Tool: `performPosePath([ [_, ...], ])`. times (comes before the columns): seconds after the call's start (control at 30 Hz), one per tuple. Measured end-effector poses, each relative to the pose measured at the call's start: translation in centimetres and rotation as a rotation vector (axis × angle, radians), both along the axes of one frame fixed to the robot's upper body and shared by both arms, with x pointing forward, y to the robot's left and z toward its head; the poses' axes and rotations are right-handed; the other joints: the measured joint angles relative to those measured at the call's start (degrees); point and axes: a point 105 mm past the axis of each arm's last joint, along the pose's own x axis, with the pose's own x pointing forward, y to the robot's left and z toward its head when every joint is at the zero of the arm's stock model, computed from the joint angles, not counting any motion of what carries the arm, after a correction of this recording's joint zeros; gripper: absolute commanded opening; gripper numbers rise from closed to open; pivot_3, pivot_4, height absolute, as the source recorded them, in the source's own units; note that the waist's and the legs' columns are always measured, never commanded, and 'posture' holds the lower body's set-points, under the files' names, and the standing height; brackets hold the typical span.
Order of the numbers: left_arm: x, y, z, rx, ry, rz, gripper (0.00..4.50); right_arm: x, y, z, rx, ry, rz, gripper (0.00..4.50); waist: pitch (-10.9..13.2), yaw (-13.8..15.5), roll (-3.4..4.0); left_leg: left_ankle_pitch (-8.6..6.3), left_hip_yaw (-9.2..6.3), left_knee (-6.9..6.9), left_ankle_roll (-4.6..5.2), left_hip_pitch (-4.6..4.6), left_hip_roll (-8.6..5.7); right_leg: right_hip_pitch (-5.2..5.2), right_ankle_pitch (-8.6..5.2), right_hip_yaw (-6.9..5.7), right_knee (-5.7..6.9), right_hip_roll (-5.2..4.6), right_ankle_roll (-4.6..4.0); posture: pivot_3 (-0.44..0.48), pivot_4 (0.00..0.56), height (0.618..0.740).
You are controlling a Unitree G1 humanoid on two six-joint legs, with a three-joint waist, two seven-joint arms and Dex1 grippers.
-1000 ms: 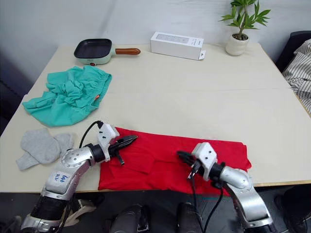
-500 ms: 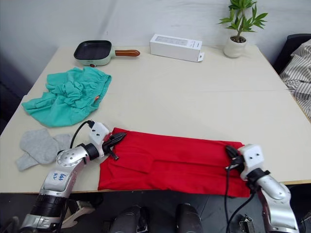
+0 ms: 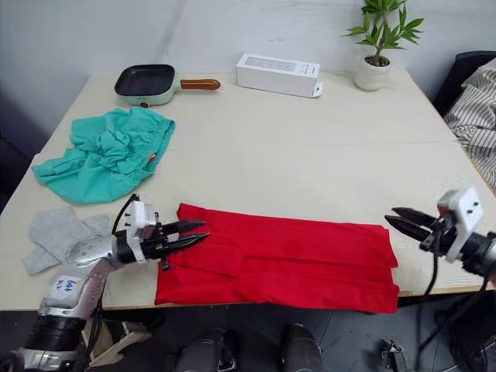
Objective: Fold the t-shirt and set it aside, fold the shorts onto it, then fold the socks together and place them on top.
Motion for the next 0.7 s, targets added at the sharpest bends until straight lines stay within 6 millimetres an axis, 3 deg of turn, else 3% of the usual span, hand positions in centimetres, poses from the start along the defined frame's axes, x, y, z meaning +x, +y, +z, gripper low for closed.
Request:
performPosePath([
  [0.13, -2.4, -0.7, 1.2, 0.023, -0.041, -0.132, 3.32, 0.6, -0.4, -2.8, -0.153, 0.25, 0.162, 3.3, 0.0, -0.1, 0.06, 0.0, 0.06, 0.0, 0.0, -0.04, -0.04, -0.05, -0.01, 0.0, -0.01, 0.0, -0.02, 0.0, 0.15, 0.74],
  [0.27, -3.9, -1.8, 2.6, -0.022, -0.037, -0.227, 4.49, 3.4, -0.2, -2.3, -0.212, 0.274, 0.21, 3.3, 0.1, -0.9, 0.13, 0.04, 0.08, 0.03, -0.03, -0.06, -0.04, -0.07, -0.01, 0.0, 0.01, 0.06, -0.01, 0.0, 0.15, 0.74],
  [0.33, -4.0, -2.1, 2.9, -0.032, -0.039, -0.238, 4.49, 4.3, 0.0, -2.2, -0.238, 0.277, 0.223, 3.3, 0.1, -1.1, 0.13, 0.07, 0.07, 0.01, -0.1, -0.05, -0.01, -0.08, -0.01, -0.02, 0.03, 0.17, -0.02, 0.0, 0.15, 0.74],
  [0.43, -4.0, -2.3, 3.1, -0.04, -0.039, -0.224, 4.49, 5.1, 0.9, -3.6, -0.27, 0.336, 0.267, 3.3, 0.1, -1.0, 0.13, 0.11, 0.06, 0.02, -0.15, -0.06, -0.02, -0.08, -0.02, -0.04, 0.07, 0.25, -0.03, 0.0, 0.15, 0.74],
  [0.57, -3.9, -2.5, 3.1, -0.047, -0.04, -0.202, 4.5, 5.1, 1.5, -3.8, -0.281, 0.405, 0.327, 2.42, 0.1, -1.1, 0.14, 0.12, 0.08, 0.09, -0.12, -0.06, -0.03, -0.05, -0.02, -0.02, 0.06, 0.23, -0.03, 0.0, 0.15, 0.74],
  [0.7, -3.9, -2.4, 3.2, -0.05, -0.048, -0.176, 4.5, 5.1, 1.8, -4.1, -0.305, 0.443, 0.349, 1.02, 0.1, -1.0, 0.14, 0.11, 0.04, 0.09, -0.13, -0.05, -0.01, -0.05, -0.02, -0.01, 0.06, 0.13, -0.03, 0.0, 0.15, 0.74],
])
